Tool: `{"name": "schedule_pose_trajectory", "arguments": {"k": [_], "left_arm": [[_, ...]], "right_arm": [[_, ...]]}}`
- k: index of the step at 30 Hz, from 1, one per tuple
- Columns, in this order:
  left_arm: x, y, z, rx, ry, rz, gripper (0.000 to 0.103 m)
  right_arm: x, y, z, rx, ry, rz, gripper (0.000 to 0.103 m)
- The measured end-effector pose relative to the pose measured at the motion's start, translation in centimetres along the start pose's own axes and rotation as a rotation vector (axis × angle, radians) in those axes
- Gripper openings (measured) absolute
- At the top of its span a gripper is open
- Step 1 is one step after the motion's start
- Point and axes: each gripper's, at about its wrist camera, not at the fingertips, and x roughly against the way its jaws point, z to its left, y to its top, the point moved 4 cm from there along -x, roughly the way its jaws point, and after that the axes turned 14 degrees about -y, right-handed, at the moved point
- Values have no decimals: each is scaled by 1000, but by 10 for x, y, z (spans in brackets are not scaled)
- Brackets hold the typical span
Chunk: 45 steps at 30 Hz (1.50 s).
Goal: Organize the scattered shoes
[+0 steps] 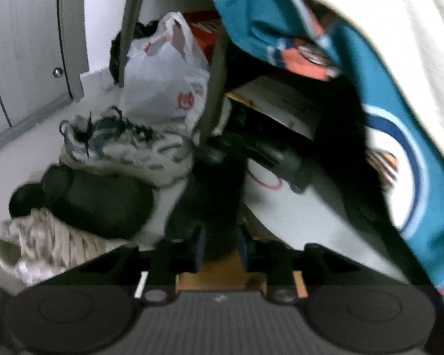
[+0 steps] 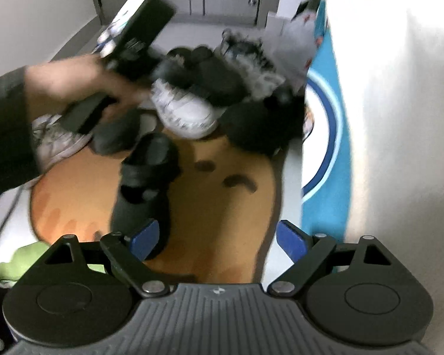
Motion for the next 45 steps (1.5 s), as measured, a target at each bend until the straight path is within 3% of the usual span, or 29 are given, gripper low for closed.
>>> {"name": "schedule_pose_trajectory", "arguments": {"k": [15, 18, 21, 23, 27, 29, 33, 38, 45], "left_arm": [[-77, 36, 38, -3, -10, 8, 27], [-84, 39, 34, -58, -5, -3, 27], [-96, 42, 31, -90, 4, 42, 36], [-104, 45, 33, -49, -24, 71, 37], [-112, 52, 39, 89, -103, 49, 37], [-114, 53, 41, 129, -118, 40, 48], [-124, 51, 51, 237, -120, 40, 51], [-129, 49, 69, 460, -205, -11, 51], [-130, 50, 78, 567, -221, -30, 52]], "right_arm": [[2, 8, -2, -26, 36, -4, 90], [0, 8, -4, -36, 43, 9, 90], [3, 8, -2, -28, 46, -2, 90], [4, 9, -2, -27, 47, -8, 90], [4, 9, -3, -31, 49, -8, 90], [4, 9, -2, -33, 54, -5, 90], [3, 8, 0, -31, 66, -1, 90], [4, 8, 0, -40, 80, 10, 90], [7, 6, 1, -42, 92, 5, 90]]}}
